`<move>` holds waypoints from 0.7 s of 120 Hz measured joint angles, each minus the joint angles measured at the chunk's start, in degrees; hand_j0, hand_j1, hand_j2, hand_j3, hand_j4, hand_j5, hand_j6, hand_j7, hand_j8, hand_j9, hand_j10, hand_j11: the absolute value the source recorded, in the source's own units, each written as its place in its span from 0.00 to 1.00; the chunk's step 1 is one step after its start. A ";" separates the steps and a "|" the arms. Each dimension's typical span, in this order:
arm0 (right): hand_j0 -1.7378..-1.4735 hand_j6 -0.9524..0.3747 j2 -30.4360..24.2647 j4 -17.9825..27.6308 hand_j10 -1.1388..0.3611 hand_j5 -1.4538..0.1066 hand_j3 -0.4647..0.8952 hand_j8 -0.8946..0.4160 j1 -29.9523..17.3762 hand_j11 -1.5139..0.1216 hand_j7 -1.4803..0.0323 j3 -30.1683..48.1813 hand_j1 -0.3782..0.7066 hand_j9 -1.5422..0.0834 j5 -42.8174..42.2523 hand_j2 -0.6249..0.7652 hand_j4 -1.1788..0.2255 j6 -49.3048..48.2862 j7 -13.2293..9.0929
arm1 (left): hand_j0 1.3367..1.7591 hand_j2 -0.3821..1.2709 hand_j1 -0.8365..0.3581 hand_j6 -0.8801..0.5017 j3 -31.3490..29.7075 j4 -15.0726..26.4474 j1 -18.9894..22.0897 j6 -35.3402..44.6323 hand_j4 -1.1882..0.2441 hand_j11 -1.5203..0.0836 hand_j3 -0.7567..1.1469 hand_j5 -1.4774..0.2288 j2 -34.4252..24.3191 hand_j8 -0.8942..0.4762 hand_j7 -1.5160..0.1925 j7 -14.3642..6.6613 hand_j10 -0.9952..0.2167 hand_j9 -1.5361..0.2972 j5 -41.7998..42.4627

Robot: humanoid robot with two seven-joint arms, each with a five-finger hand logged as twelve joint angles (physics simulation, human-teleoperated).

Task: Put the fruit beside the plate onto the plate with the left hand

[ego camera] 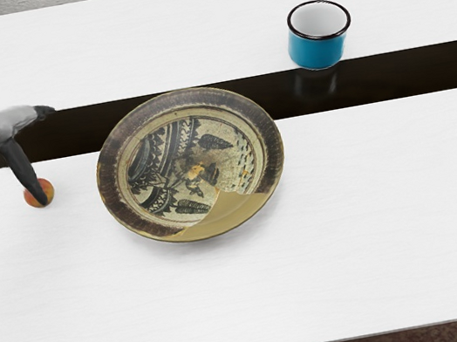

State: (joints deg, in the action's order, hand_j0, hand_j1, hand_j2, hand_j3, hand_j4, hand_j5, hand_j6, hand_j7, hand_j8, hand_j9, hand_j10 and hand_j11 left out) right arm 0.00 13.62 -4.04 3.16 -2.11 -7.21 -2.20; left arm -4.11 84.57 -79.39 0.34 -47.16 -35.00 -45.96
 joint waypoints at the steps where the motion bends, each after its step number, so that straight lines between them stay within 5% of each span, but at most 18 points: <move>1: 0.30 0.71 0.00 0.00 0.75 0.92 0.34 0.67 0.00 0.91 0.97 0.00 0.04 0.94 0.00 0.45 0.83 0.00 0.00 | 0.76 0.23 0.98 0.62 -0.34 -0.02 0.01 0.54 0.81 0.93 0.40 0.85 0.22 0.64 0.87 0.00 0.80 0.82 -0.44; 47: 0.30 0.71 0.00 0.00 0.75 0.92 0.34 0.67 0.00 0.91 0.97 -0.02 0.04 0.94 0.00 0.45 0.83 0.00 0.00 | 0.76 0.24 0.97 0.62 -8.09 -3.89 4.29 11.54 0.81 0.93 0.40 0.85 4.64 0.63 0.87 0.00 0.80 0.82 -9.47; 84: 0.30 0.71 0.00 0.00 0.75 0.92 0.34 0.67 0.00 0.91 0.97 -0.02 0.04 0.94 0.00 0.45 0.83 0.00 0.00 | 0.76 0.25 0.83 0.51 -8.45 -7.03 6.70 12.18 0.71 0.82 0.40 0.74 8.30 0.53 0.76 0.00 0.68 0.72 -9.79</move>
State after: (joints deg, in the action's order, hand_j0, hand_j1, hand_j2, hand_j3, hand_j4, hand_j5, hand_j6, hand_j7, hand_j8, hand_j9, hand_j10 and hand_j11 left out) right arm 0.00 13.62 -4.04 3.14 -2.11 -7.21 -2.20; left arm -12.56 77.54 -72.68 12.52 -38.86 -35.00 -55.75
